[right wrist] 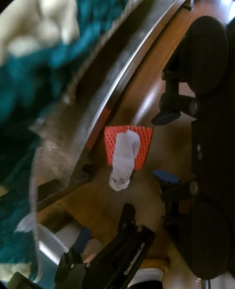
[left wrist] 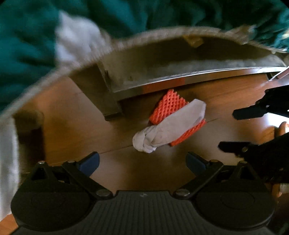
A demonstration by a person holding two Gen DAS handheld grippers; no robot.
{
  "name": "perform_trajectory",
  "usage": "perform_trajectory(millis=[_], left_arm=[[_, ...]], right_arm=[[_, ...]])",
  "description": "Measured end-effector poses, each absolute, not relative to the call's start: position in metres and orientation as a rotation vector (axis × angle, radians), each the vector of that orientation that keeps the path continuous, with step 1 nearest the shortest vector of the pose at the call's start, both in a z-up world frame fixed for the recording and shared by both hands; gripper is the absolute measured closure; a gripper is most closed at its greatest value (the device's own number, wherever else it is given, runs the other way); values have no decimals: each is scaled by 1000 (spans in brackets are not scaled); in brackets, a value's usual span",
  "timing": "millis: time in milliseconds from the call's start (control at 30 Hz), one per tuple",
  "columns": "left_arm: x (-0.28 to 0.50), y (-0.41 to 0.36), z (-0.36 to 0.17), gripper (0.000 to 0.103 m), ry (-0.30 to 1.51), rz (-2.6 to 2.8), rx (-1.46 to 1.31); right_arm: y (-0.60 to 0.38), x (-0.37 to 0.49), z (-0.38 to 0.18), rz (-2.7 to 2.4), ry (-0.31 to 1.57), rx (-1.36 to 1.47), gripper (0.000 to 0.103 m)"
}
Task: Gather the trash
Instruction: 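Grasp the white tissue with the left tool while the right tool grasps the orange foam net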
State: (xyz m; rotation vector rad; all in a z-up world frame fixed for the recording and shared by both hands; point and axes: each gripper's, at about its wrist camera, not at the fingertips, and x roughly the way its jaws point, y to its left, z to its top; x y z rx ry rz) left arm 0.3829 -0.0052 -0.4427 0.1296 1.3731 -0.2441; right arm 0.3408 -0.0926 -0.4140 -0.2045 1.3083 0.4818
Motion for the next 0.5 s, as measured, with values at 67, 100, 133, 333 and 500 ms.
perform_trajectory(millis=[67, 100, 133, 333, 500], left_arm=[[390, -7, -458, 1, 1379, -257, 138], [393, -8, -464, 1, 1382, -261, 142], [396, -8, -471, 2, 1387, -268, 141], [412, -5, -501, 6, 1414, -289, 124], [419, -3, -513, 24, 1431, -308, 83]], right_arm=[[-87, 345, -428, 508, 1306, -226, 48], [-85, 347, -434, 522, 1301, -241, 48], [-82, 349, -441, 535, 1299, -250, 48], [-73, 357, -470, 568, 1295, -262, 48], [-64, 359, -484, 562, 1271, -291, 49]])
